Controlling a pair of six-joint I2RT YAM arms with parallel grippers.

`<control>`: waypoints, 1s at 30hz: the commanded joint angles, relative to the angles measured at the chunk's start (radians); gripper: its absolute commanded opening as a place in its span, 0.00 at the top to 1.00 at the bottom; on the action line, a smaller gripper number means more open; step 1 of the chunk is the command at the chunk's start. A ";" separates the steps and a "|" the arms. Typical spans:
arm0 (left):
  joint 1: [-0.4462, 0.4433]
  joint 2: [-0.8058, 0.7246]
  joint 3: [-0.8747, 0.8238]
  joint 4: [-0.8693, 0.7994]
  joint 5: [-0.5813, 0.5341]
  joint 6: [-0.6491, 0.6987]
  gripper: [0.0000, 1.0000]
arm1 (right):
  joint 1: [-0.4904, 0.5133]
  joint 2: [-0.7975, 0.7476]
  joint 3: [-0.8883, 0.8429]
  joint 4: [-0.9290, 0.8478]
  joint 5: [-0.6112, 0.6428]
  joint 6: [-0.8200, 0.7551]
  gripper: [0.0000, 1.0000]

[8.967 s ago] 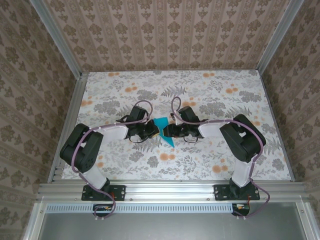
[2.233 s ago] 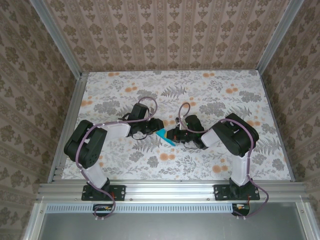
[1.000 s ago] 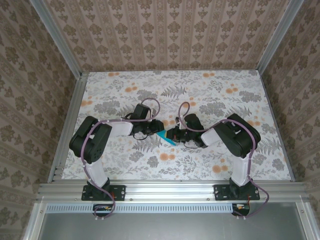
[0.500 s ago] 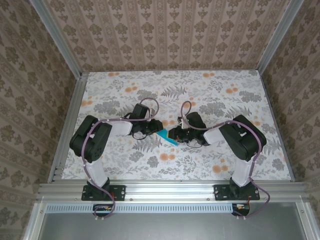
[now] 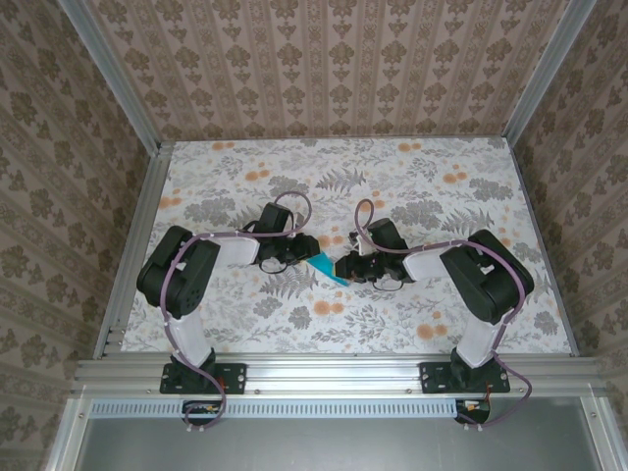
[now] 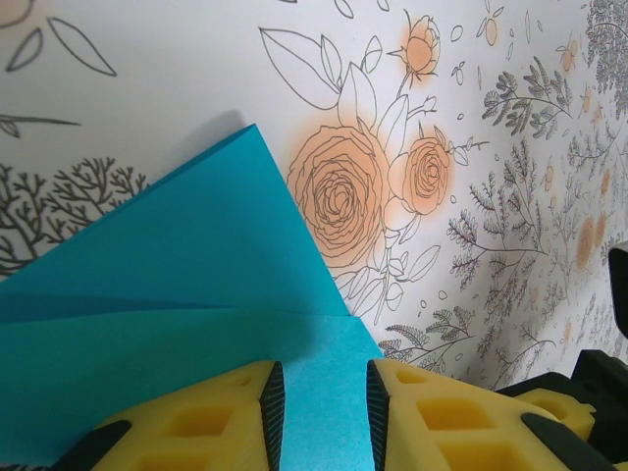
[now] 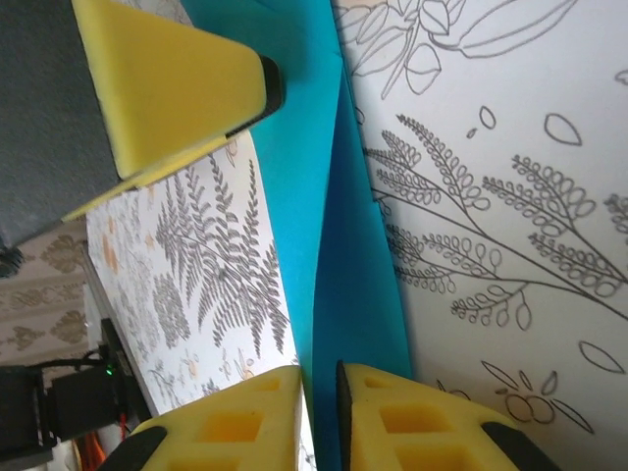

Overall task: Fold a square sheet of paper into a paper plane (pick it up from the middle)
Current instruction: Fold the wing for the fifth time at the center of the table.

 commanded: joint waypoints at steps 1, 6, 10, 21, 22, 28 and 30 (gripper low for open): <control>0.004 0.028 0.007 -0.024 -0.010 0.000 0.69 | -0.007 -0.028 0.018 -0.082 -0.022 -0.057 0.86; 0.005 0.027 0.008 -0.027 -0.008 0.002 0.69 | -0.010 -0.009 0.024 -0.101 -0.033 -0.084 0.90; 0.006 0.027 0.009 -0.028 -0.008 0.003 0.69 | -0.015 0.001 0.025 -0.098 -0.047 -0.092 0.89; 0.007 0.027 0.012 -0.038 -0.006 0.009 0.69 | -0.020 -0.006 0.053 -0.228 -0.089 -0.282 0.79; 0.007 0.027 0.013 -0.039 -0.005 0.008 0.69 | -0.021 -0.003 0.056 -0.236 -0.081 -0.288 0.80; 0.009 0.027 0.015 -0.043 -0.005 0.009 0.69 | -0.021 0.008 0.052 -0.247 -0.057 -0.295 0.87; 0.009 0.027 0.016 -0.043 -0.006 0.011 0.69 | -0.021 0.015 0.051 -0.254 -0.057 -0.299 0.89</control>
